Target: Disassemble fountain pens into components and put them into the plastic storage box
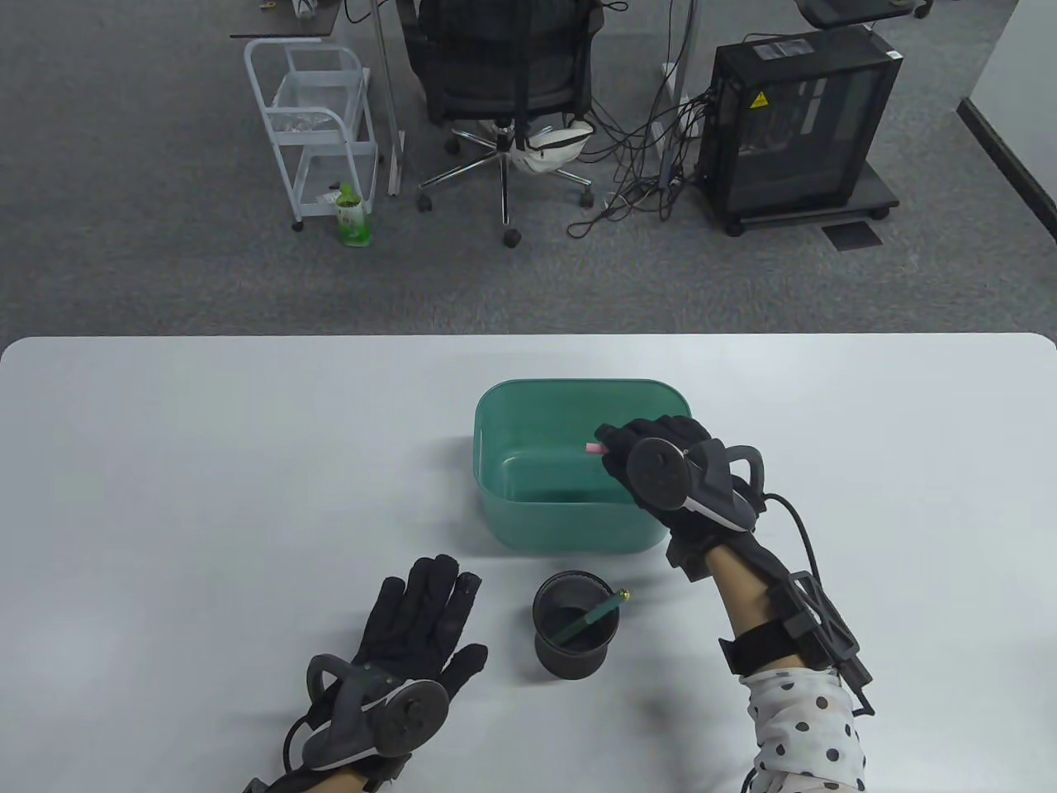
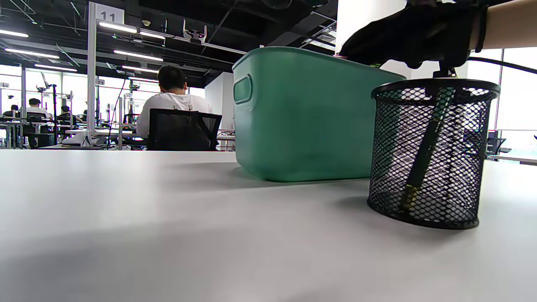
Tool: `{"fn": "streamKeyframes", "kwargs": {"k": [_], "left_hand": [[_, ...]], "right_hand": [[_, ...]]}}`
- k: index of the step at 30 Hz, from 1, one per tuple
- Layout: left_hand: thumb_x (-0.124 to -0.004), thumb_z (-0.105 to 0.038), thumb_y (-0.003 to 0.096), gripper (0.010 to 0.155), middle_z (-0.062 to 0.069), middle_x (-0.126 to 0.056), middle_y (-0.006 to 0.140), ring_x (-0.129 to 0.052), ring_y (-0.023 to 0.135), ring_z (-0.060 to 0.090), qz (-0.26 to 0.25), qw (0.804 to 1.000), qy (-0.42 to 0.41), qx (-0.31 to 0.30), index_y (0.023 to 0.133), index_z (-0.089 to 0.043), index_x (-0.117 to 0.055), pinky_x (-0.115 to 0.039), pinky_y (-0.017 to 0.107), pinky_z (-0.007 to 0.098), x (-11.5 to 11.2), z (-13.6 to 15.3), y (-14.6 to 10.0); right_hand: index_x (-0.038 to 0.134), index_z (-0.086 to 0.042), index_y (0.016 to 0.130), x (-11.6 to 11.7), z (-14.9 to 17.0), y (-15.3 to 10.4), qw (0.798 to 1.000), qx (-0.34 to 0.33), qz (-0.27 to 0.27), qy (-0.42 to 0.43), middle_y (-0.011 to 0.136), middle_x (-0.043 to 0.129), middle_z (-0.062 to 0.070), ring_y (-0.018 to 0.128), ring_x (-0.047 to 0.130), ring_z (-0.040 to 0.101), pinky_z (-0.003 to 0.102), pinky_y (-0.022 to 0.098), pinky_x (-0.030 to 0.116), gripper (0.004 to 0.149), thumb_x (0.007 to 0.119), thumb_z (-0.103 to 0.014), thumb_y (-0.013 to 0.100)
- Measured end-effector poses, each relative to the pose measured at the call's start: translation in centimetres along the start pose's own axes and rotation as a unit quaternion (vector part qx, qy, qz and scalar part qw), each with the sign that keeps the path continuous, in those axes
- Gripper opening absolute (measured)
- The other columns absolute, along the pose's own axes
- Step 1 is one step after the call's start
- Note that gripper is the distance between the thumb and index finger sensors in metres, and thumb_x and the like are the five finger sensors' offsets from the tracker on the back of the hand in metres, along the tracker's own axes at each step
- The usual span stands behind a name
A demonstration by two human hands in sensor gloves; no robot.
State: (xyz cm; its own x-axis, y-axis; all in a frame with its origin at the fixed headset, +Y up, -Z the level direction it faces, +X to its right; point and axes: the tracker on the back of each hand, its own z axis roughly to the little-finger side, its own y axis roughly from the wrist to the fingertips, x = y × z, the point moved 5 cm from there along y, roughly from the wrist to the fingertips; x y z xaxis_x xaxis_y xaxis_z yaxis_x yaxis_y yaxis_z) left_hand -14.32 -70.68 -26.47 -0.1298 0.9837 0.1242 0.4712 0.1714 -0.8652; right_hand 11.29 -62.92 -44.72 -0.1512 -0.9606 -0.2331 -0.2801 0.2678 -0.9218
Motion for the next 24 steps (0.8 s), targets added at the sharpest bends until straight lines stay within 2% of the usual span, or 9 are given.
{"fn": "streamKeyframes", "kwargs": {"k": [12, 17, 24], "left_hand": [[-0.045, -0.055, 0.0672, 0.074, 0.016, -0.032, 0.134, -0.032, 0.123, 0.038, 0.005, 1.0, -0.001, 0.001, 0.128, -0.015, -0.033, -0.023, 0.089, 0.053, -0.1, 0.0, 0.0], [-0.045, -0.055, 0.0672, 0.074, 0.016, -0.031, 0.134, -0.032, 0.123, 0.038, 0.004, 1.0, -0.001, 0.001, 0.128, -0.015, -0.033, -0.023, 0.089, 0.053, 0.0, 0.0, 0.0], [-0.045, -0.055, 0.0672, 0.074, 0.016, -0.031, 0.134, -0.032, 0.123, 0.038, 0.003, 1.0, -0.002, 0.001, 0.128, -0.014, -0.034, -0.023, 0.089, 0.053, 0.0, 0.1, 0.0]], "right_hand": [[0.079, -0.038, 0.096, 0.3, -0.3, -0.2, 1.0, -0.005, -0.011, -0.02, 0.094, 0.085, -0.007, 0.085, 0.084, 0.014, 0.046, 0.078, 0.059, 0.045, 0.071, -0.048, 0.054], [0.072, -0.036, 0.103, 0.1, 0.0, -0.3, 1.0, -0.003, -0.01, -0.024, 0.103, 0.077, -0.006, 0.094, 0.079, 0.016, 0.047, 0.08, 0.055, 0.051, 0.071, -0.05, 0.053], [0.061, -0.034, 0.112, -1.1, 0.1, -1.4, 1.0, -0.011, 0.006, -0.022, 0.118, 0.059, -0.002, 0.109, 0.063, 0.02, 0.047, 0.084, 0.046, 0.059, 0.062, -0.052, 0.055]]}}
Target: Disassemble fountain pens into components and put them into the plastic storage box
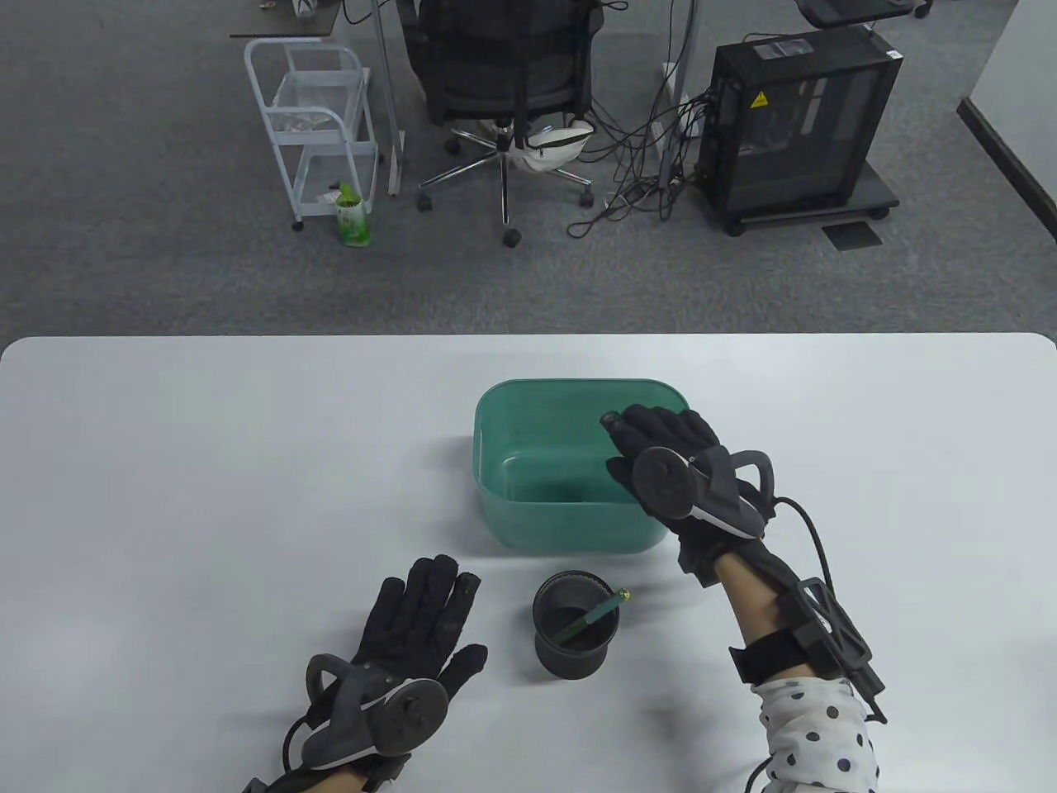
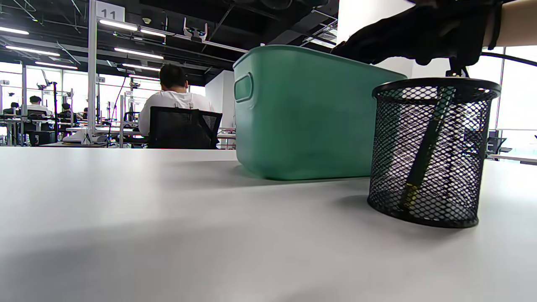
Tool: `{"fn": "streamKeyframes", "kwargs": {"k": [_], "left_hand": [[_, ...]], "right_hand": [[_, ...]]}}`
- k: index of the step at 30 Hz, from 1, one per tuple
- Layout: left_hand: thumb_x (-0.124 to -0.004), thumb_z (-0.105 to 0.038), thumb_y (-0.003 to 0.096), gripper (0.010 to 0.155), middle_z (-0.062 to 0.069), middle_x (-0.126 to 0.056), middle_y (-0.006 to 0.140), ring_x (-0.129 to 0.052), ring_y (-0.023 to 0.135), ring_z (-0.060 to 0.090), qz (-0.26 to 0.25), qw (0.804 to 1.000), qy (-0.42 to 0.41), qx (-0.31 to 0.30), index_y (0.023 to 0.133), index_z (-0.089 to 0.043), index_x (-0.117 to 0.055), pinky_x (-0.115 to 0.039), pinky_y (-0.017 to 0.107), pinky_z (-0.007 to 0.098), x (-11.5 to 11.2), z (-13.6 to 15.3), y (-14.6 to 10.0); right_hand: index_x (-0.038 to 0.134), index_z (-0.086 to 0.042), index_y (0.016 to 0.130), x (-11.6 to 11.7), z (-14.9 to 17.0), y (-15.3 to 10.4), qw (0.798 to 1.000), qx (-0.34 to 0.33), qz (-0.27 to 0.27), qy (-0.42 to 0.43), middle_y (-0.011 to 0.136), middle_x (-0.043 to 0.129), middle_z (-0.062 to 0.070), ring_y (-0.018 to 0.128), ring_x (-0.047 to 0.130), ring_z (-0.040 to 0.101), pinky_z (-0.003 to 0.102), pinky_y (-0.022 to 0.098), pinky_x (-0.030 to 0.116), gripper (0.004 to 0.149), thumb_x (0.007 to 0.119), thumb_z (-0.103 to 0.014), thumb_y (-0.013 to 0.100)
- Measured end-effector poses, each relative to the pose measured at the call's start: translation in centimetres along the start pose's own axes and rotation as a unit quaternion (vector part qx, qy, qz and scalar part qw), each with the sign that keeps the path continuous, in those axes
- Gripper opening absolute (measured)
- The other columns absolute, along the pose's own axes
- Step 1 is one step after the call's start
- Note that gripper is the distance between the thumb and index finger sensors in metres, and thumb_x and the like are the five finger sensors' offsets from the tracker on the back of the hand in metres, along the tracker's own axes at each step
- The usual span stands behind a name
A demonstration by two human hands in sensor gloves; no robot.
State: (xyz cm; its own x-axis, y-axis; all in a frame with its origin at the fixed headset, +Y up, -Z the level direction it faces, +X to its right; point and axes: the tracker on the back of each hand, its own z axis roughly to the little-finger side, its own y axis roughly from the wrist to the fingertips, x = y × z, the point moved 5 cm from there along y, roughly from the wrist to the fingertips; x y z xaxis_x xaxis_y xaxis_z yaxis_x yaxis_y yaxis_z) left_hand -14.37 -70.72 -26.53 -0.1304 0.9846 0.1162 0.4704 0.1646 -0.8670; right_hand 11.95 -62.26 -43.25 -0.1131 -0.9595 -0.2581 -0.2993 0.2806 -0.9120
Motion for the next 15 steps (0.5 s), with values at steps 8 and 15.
{"fn": "streamKeyframes", "kwargs": {"k": [8, 15], "left_hand": [[-0.045, -0.055, 0.0671, 0.074, 0.016, -0.031, 0.134, -0.032, 0.123, 0.038, 0.002, 1.0, 0.001, -0.001, 0.128, -0.015, -0.033, -0.023, 0.089, 0.053, -0.1, 0.0, 0.0], [-0.045, -0.055, 0.067, 0.074, 0.016, -0.031, 0.134, -0.032, 0.123, 0.038, 0.004, 1.0, 0.001, -0.001, 0.128, -0.015, -0.033, -0.023, 0.089, 0.053, -0.1, -0.1, 0.0]], "right_hand": [[0.05, -0.031, 0.116, -1.9, -0.2, -3.1, 0.999, -0.022, 0.021, 0.01, 0.123, 0.047, 0.0, 0.114, 0.052, 0.023, 0.046, 0.086, 0.04, 0.064, 0.056, -0.052, 0.057], [0.044, -0.029, 0.118, -2.8, -0.6, -7.7, 0.999, -0.031, 0.036, 0.017, 0.124, 0.041, 0.002, 0.115, 0.046, 0.025, 0.046, 0.086, 0.036, 0.065, 0.051, -0.051, 0.058]]}}
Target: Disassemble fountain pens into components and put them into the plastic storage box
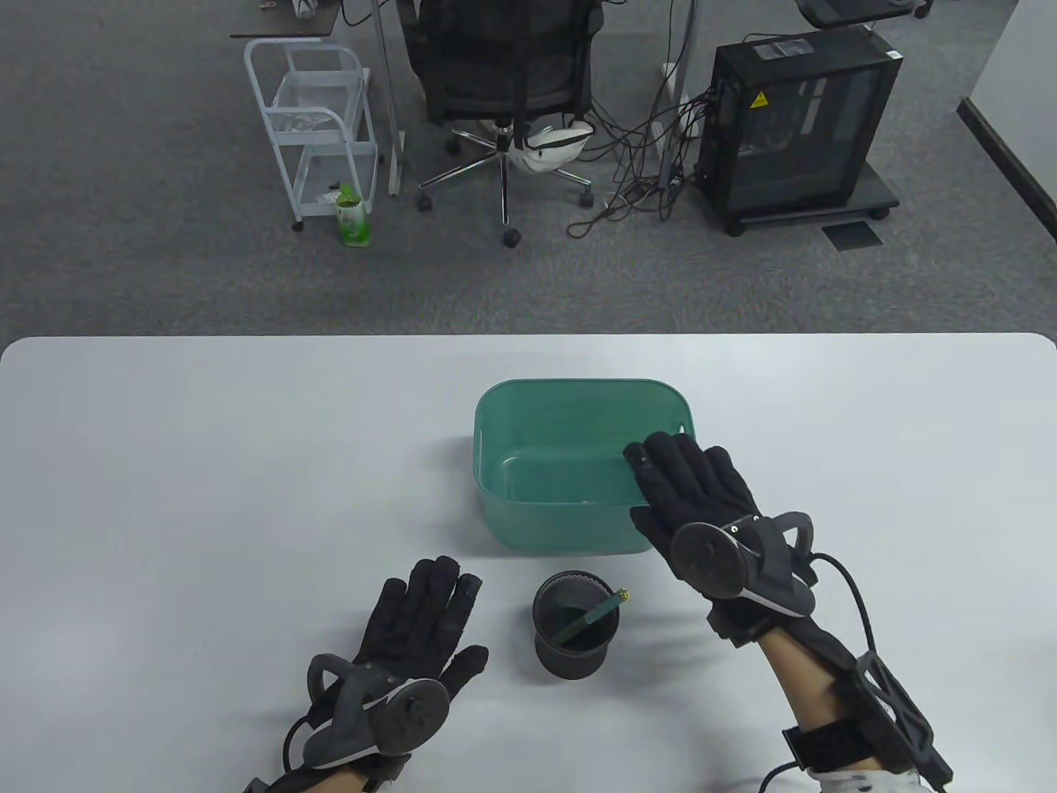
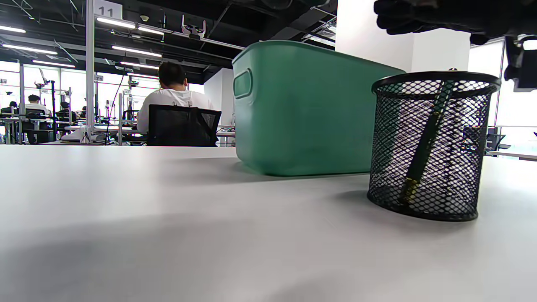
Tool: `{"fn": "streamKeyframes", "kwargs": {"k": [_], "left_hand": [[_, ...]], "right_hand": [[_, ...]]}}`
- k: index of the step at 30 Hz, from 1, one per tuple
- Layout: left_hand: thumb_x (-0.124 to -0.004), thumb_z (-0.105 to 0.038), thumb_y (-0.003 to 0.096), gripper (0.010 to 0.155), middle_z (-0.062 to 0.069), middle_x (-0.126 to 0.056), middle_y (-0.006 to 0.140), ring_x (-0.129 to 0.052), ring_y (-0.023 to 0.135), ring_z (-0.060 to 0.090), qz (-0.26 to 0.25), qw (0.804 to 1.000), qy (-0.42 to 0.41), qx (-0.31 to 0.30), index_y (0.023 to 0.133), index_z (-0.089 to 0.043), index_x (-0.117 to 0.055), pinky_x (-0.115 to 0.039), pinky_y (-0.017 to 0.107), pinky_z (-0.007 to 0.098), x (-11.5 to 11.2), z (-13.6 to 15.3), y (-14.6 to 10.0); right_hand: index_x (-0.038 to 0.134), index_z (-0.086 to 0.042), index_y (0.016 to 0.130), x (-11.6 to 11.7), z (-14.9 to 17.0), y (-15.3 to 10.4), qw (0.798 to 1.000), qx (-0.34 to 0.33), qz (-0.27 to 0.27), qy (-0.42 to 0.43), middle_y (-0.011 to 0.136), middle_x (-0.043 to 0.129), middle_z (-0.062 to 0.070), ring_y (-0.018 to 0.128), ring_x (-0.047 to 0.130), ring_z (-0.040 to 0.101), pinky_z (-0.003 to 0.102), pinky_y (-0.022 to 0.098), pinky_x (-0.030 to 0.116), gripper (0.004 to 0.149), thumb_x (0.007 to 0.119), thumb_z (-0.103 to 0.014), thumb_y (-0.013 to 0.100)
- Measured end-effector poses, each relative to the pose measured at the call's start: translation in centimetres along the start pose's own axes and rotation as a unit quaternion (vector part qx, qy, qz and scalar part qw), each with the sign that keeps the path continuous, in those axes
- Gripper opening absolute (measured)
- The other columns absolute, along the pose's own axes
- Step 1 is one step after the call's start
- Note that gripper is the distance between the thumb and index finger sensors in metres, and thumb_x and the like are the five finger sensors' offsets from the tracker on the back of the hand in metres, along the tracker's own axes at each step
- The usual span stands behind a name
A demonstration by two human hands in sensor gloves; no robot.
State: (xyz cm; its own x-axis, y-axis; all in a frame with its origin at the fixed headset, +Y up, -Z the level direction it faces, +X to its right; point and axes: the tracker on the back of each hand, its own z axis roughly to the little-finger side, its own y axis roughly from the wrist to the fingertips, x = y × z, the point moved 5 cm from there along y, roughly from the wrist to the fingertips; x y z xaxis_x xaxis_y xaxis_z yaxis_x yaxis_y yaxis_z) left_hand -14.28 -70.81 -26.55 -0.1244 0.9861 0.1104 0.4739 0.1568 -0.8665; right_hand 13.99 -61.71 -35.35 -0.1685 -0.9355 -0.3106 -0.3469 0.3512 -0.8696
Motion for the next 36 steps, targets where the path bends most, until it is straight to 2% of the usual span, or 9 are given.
{"fn": "streamKeyframes", "kwargs": {"k": [9, 17, 22, 25, 36], "left_hand": [[-0.044, -0.055, 0.0671, 0.073, 0.016, -0.031, 0.134, -0.032, 0.123, 0.038, -0.001, 1.0, -0.002, 0.0, 0.127, -0.015, -0.033, -0.023, 0.089, 0.053, 0.0, 0.0, 0.0], [-0.044, -0.055, 0.067, 0.073, 0.016, -0.031, 0.134, -0.032, 0.123, 0.038, -0.002, 1.0, -0.002, 0.001, 0.127, -0.015, -0.033, -0.023, 0.089, 0.053, 0.1, 0.1, 0.0], [-0.044, -0.055, 0.0671, 0.073, 0.016, -0.031, 0.134, -0.032, 0.123, 0.038, -0.012, 1.0, -0.013, 0.006, 0.127, -0.014, -0.033, -0.023, 0.089, 0.053, 0.6, 0.3, -0.2], [-0.044, -0.055, 0.067, 0.074, 0.016, -0.031, 0.134, -0.032, 0.122, 0.038, -0.01, 1.0, -0.016, 0.007, 0.128, -0.014, -0.032, -0.023, 0.089, 0.053, 0.5, 0.3, -0.2], [-0.044, -0.055, 0.0668, 0.074, 0.016, -0.032, 0.134, -0.032, 0.122, 0.038, 0.009, 1.0, -0.015, 0.012, 0.127, -0.014, -0.033, -0.023, 0.088, 0.053, -0.2, 0.5, 0.0]], "right_hand": [[0.043, -0.027, 0.119, 0.5, -0.6, -5.2, 1.0, 0.004, 0.001, 0.021, 0.124, 0.04, 0.003, 0.115, 0.045, 0.027, 0.046, 0.086, 0.035, 0.066, 0.05, -0.051, 0.058], [0.045, -0.026, 0.119, 1.9, -1.4, -7.9, 1.0, 0.01, 0.001, 0.015, 0.124, 0.041, 0.004, 0.115, 0.045, 0.027, 0.047, 0.085, 0.035, 0.066, 0.049, -0.051, 0.058], [0.045, -0.026, 0.119, 3.1, -1.5, -9.2, 0.999, 0.022, 0.006, 0.025, 0.124, 0.041, 0.004, 0.114, 0.046, 0.027, 0.047, 0.085, 0.035, 0.066, 0.049, -0.051, 0.058], [0.045, -0.026, 0.118, 4.1, -1.4, -9.9, 1.0, 0.026, -0.013, 0.002, 0.124, 0.041, 0.003, 0.114, 0.045, 0.027, 0.047, 0.085, 0.035, 0.066, 0.049, -0.051, 0.058], [0.044, -0.025, 0.118, 4.5, -0.7, -10.4, 0.999, 0.032, -0.021, 0.009, 0.123, 0.04, 0.004, 0.114, 0.045, 0.028, 0.047, 0.085, 0.035, 0.066, 0.048, -0.051, 0.057]]}}
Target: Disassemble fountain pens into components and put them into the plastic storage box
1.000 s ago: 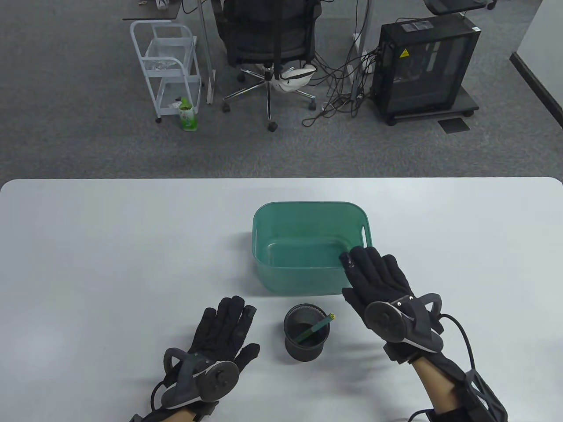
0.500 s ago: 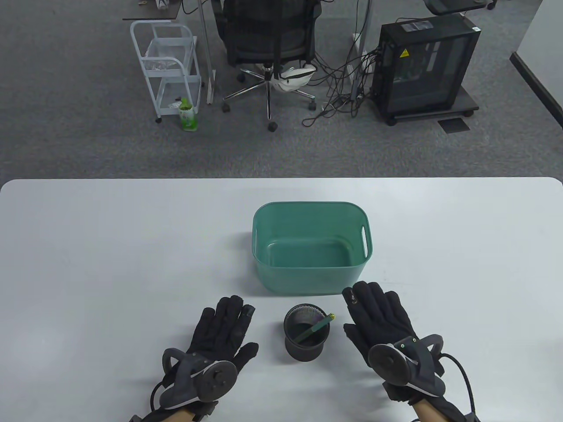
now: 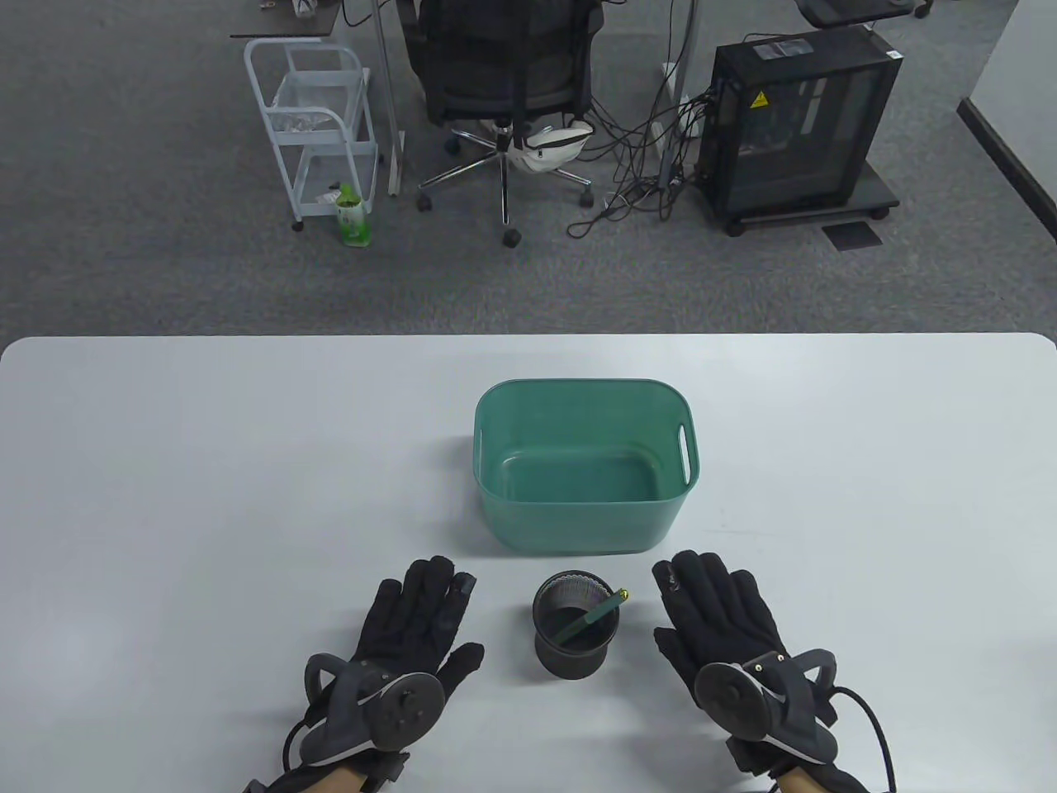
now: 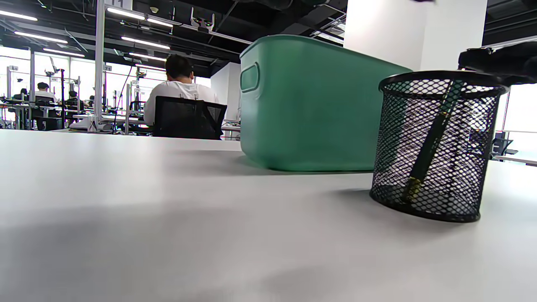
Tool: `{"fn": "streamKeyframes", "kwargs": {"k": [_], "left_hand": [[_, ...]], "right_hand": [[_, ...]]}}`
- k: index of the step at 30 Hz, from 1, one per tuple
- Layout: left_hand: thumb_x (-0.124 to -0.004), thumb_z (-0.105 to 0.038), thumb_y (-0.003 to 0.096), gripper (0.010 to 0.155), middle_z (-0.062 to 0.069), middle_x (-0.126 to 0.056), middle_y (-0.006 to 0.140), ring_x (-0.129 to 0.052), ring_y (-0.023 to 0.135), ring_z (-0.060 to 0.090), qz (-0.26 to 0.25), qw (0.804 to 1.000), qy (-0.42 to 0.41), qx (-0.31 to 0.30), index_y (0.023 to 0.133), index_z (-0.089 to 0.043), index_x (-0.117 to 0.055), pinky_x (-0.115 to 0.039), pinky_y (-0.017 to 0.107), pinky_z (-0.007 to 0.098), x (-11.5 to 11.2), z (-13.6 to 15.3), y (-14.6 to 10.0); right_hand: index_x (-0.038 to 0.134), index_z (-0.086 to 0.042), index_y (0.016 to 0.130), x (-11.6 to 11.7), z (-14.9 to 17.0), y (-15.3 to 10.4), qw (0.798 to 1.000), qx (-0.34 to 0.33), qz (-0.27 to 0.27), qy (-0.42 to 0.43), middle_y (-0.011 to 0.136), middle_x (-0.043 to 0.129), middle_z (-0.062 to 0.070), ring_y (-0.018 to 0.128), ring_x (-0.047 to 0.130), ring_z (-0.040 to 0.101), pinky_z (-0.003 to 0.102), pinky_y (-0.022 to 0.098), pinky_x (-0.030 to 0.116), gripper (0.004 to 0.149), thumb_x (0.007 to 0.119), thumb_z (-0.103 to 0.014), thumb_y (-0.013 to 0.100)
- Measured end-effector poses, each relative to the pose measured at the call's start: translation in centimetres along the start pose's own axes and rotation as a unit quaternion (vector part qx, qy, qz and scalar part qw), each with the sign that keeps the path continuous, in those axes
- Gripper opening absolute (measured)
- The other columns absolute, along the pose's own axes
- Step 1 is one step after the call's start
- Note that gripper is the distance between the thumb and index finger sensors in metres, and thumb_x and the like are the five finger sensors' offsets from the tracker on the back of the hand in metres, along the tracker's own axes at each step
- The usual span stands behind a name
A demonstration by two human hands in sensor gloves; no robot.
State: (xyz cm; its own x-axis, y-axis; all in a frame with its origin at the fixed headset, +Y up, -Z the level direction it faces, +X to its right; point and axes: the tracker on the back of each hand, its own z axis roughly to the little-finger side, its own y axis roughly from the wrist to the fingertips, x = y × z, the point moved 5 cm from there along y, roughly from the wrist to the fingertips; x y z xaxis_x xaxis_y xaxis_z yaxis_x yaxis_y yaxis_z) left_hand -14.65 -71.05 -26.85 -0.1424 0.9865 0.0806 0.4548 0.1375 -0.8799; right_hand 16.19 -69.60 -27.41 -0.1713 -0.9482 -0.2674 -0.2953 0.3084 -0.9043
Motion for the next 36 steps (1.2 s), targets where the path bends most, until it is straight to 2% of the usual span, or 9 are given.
{"fn": "streamKeyframes", "kwargs": {"k": [9, 16, 22, 26, 33, 36], "left_hand": [[-0.046, -0.055, 0.0672, 0.074, 0.016, -0.032, 0.134, -0.032, 0.123, 0.038, -0.002, 1.0, 0.001, -0.025, 0.127, -0.014, -0.035, -0.023, 0.088, 0.054, 0.0, -1.3, 0.5], [-0.049, -0.057, 0.0671, 0.074, 0.016, -0.035, 0.134, -0.036, 0.123, 0.038, -0.001, 0.997, 0.011, -0.074, 0.127, -0.014, -0.041, -0.024, 0.088, 0.056, 0.9, -4.4, 2.2], [-0.056, -0.057, 0.0661, 0.074, 0.015, -0.043, 0.133, -0.044, 0.122, 0.036, 0.011, 0.992, 0.047, -0.12, 0.126, -0.014, -0.047, -0.028, 0.088, 0.058, 1.8, -8.0, 5.1], [-0.066, -0.055, 0.0645, 0.069, 0.01, -0.052, 0.13, -0.054, 0.12, 0.031, 0.041, 0.987, 0.061, -0.144, 0.122, -0.018, -0.057, -0.028, 0.088, 0.058, 1.9, -10.0, 8.0], [-0.072, -0.049, 0.064, 0.061, 0.008, -0.071, 0.12, -0.071, 0.11, 0.027, 0.084, 0.983, 0.056, -0.155, 0.116, -0.018, -0.066, -0.035, 0.088, 0.057, 1.4, -12.2, 11.9], [-0.074, -0.047, 0.0638, 0.057, 0.007, -0.075, 0.118, -0.073, 0.107, 0.026, 0.096, 0.981, 0.052, -0.161, 0.114, -0.019, -0.07, -0.036, 0.088, 0.058, 1.0, -12.8, 12.8]], "right_hand": [[0.045, -0.025, 0.118, -0.4, 0.6, 0.1, 1.0, 0.016, 0.005, 0.006, 0.123, 0.041, 0.004, 0.114, 0.045, 0.028, 0.047, 0.085, 0.036, 0.065, 0.048, -0.05, 0.058], [0.045, -0.025, 0.118, -0.8, 1.2, 0.1, 1.0, 0.027, 0.012, 0.009, 0.123, 0.041, 0.004, 0.114, 0.045, 0.028, 0.047, 0.085, 0.035, 0.066, 0.049, -0.05, 0.058], [0.045, -0.025, 0.118, -0.9, 1.6, 0.1, 0.999, 0.035, 0.013, 0.009, 0.123, 0.041, 0.004, 0.114, 0.046, 0.028, 0.047, 0.085, 0.036, 0.066, 0.049, -0.051, 0.057], [0.045, -0.025, 0.118, -0.9, 1.8, 0.1, 0.999, 0.039, 0.012, 0.011, 0.123, 0.042, 0.005, 0.114, 0.046, 0.028, 0.047, 0.085, 0.036, 0.066, 0.049, -0.051, 0.057], [0.046, -0.025, 0.118, -1.2, 2.4, 0.1, 0.999, 0.046, 0.018, 0.014, 0.123, 0.042, 0.005, 0.114, 0.046, 0.028, 0.047, 0.085, 0.036, 0.066, 0.049, -0.051, 0.057], [0.046, -0.025, 0.118, -1.2, 2.5, 0.1, 0.999, 0.049, 0.019, 0.015, 0.123, 0.042, 0.005, 0.114, 0.046, 0.028, 0.047, 0.085, 0.036, 0.066, 0.049, -0.051, 0.057]]}}
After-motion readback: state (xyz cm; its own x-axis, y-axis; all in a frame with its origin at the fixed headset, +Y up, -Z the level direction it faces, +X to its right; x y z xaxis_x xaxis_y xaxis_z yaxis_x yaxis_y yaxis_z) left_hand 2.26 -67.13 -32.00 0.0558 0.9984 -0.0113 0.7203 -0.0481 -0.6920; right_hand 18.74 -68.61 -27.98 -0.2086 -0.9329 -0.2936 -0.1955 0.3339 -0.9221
